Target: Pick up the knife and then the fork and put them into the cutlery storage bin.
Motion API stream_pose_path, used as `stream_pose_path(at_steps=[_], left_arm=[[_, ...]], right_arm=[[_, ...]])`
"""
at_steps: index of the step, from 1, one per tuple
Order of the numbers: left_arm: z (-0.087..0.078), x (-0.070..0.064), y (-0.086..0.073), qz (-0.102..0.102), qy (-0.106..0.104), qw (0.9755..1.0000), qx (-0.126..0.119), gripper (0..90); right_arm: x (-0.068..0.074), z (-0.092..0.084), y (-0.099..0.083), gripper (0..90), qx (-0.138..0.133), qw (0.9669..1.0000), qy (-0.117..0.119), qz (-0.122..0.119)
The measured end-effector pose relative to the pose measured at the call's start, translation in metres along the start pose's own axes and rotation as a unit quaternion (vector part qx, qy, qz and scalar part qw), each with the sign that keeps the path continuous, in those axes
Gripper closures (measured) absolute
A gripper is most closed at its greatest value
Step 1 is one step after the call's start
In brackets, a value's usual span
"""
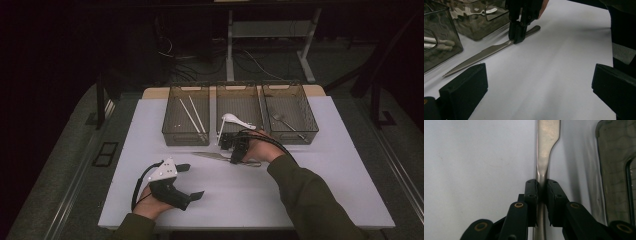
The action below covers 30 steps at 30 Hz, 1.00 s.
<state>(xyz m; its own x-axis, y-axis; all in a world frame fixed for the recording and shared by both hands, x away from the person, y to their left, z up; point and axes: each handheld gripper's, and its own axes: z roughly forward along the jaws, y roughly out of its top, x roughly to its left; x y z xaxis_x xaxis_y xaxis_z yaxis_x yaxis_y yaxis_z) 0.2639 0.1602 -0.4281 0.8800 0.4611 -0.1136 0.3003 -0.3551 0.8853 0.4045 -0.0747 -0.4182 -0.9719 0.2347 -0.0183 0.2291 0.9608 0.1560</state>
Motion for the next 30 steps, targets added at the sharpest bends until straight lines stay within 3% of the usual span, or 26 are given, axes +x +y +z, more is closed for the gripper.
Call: stream_pose_path(at_steps=[5,8,14,20,25,30], left_arm=[[0.000,0.000,0.000,0.001,0.000,1.0000,0.000,0.0],[-0.001,0.000,0.000,0.000,0.001,1.0000,-0.001,0.0],[-0.001,0.001,0.000,-0.001,0.001,1.0000,-0.001,0.0],[-0.001,0.000,0.000,-0.001,0.002,1.0000,-0.001,0.0],[0.000,0.001,0.000,-0.003,0.003,1.0000,-0.001,0.0],[-0.001,0.001,0.000,-0.003,0.005,1.0000,0.000,0.0]], right_arm=[[0.003,0.000,0.003,79.9,0.012,0.9999,-0.009,0.007],[0.001,-0.001,0.000,79.9,0.001,0.9999,-0.002,0.016],[-0.003,-0.004,-0.014,79.9,-0.038,0.9982,0.025,0.038],[-0.003,-0.014,-0.033,79.8,-0.095,0.9930,0.039,0.058],[-0.001,-0.023,-0.051,79.8,-0.148,0.9853,0.041,0.076],[-0.001,-0.033,-0.072,79.9,-0.214,0.9700,0.052,0.104]])
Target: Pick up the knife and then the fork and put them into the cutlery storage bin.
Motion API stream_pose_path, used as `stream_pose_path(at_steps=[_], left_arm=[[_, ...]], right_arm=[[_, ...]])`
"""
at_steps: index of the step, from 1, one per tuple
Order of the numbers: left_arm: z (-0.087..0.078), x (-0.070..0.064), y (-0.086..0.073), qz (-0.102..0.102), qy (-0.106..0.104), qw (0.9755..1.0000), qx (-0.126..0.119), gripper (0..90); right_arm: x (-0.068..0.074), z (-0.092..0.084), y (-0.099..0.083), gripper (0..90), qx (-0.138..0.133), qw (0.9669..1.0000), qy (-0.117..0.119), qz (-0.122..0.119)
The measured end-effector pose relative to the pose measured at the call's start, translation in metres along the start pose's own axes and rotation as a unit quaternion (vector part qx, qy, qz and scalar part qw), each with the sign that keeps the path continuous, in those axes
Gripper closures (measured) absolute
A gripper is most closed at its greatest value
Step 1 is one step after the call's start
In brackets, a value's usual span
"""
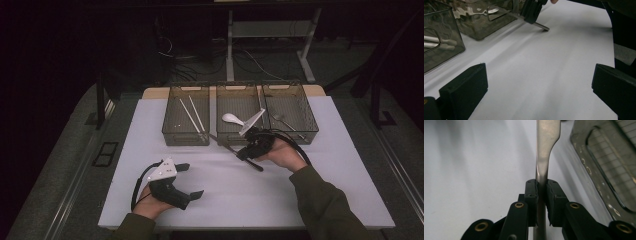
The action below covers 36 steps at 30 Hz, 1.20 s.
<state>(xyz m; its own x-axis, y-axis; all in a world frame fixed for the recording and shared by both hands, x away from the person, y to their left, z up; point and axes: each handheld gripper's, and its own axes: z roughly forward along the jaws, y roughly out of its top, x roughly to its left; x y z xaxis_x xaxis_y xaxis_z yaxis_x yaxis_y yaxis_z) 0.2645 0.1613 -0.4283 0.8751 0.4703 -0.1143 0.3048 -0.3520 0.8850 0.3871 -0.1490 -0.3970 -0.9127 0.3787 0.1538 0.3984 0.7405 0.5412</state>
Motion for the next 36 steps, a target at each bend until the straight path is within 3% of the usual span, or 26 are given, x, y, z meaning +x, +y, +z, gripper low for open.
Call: stream_pose_path(at_steps=[7,14,17,36], left_arm=[[0.000,0.001,0.000,0.002,0.002,1.0000,0.002,0.0],[0.000,0.002,-0.001,0.001,0.003,1.0000,0.004,0.0],[0.000,0.002,-0.001,0.000,0.004,1.0000,0.006,0.0],[0.000,0.000,0.000,0.006,0.005,0.9999,0.007,0.0]], right_arm=[[-0.002,-0.022,-0.020,80.2,-0.056,0.9982,-0.010,0.018],[-0.007,-0.041,-0.043,80.2,-0.116,0.9916,-0.017,0.054],[-0.011,-0.048,-0.055,80.2,-0.142,0.9870,-0.016,0.074],[-0.020,-0.085,-0.082,80.2,-0.213,0.9694,-0.046,0.113]])
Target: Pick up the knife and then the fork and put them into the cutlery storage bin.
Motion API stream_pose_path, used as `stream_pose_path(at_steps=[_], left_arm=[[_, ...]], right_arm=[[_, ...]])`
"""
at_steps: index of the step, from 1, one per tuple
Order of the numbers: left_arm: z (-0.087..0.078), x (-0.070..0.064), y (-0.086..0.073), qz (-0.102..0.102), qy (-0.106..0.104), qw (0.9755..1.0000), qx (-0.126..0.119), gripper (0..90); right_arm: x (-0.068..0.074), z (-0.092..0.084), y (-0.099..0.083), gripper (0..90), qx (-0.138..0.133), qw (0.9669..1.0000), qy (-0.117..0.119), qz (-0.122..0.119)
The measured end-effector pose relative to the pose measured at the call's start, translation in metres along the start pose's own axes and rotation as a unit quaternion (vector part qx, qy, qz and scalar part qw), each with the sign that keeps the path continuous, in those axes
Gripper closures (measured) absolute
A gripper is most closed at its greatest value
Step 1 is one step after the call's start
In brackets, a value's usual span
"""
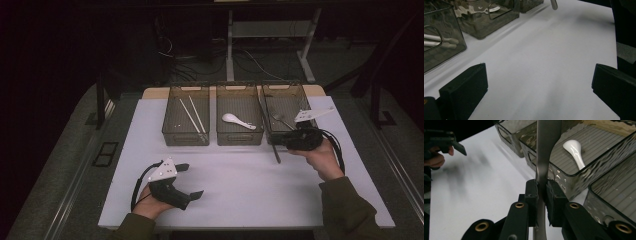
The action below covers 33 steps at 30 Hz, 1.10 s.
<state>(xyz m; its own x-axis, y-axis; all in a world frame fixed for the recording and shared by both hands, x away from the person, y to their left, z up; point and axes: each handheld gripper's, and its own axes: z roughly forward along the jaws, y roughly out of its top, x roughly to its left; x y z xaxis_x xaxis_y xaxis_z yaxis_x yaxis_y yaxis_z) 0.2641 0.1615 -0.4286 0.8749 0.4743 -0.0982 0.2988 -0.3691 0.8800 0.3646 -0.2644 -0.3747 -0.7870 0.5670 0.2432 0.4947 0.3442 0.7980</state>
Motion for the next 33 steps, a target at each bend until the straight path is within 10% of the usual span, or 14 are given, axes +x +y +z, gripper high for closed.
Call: stream_pose_path(at_steps=[33], left_arm=[[0.002,0.002,0.000,-0.007,-0.001,1.0000,0.001,0.0]], right_arm=[[-0.041,-0.065,0.040,80.2,-0.066,0.9917,-0.109,0.020]])
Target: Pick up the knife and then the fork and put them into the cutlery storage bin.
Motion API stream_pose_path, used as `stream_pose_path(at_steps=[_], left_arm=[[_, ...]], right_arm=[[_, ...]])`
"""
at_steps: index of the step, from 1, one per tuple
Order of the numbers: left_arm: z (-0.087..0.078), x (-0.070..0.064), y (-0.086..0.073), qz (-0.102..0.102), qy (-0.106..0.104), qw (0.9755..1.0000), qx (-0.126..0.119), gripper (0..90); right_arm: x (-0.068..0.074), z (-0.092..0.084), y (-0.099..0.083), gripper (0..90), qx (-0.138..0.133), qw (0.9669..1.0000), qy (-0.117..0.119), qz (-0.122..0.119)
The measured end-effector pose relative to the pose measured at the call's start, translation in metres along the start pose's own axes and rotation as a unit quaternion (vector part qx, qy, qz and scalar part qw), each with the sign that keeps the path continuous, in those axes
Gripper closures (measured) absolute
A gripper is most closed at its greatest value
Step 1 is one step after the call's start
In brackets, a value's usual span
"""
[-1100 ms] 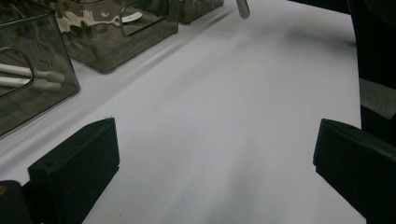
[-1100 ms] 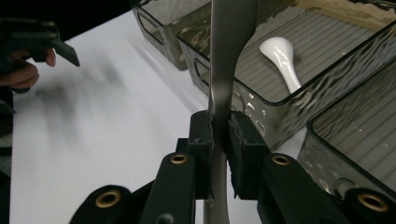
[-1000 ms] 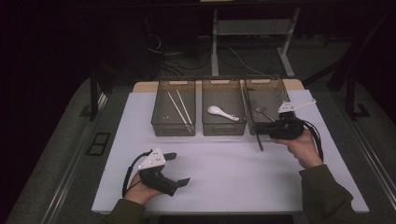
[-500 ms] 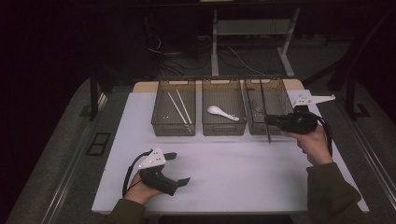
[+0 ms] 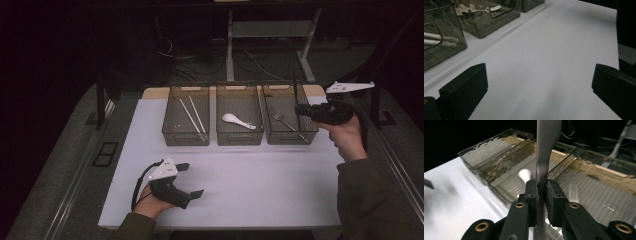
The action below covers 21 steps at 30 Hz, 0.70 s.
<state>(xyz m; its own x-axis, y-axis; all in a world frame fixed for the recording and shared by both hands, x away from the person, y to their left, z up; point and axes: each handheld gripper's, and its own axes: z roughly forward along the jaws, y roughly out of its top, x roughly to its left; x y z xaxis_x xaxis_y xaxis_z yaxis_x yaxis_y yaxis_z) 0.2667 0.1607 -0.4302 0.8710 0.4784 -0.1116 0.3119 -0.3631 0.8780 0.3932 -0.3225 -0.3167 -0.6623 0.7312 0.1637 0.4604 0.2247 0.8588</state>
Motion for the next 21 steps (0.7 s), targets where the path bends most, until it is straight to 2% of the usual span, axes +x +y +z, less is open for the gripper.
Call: stream_pose_path(at_steps=[9,13,16,21], left_arm=[[0.000,0.000,0.000,0.001,-0.001,1.0000,0.000,0.0],[0.000,0.000,0.000,0.004,-0.002,1.0000,-0.001,0.0],[-0.001,0.000,0.000,-0.001,-0.003,1.0000,-0.003,0.0],[0.000,0.001,0.000,-0.001,-0.004,1.0000,-0.003,0.0]], right_arm=[[-0.020,0.010,0.018,80.2,0.012,0.9988,-0.048,-0.001],[-0.030,0.022,0.015,80.2,0.028,0.9974,-0.066,0.004],[-0.038,0.030,0.009,80.2,0.041,0.9958,-0.082,0.005],[-0.048,0.040,-0.001,80.2,0.062,0.9939,-0.090,0.014]])
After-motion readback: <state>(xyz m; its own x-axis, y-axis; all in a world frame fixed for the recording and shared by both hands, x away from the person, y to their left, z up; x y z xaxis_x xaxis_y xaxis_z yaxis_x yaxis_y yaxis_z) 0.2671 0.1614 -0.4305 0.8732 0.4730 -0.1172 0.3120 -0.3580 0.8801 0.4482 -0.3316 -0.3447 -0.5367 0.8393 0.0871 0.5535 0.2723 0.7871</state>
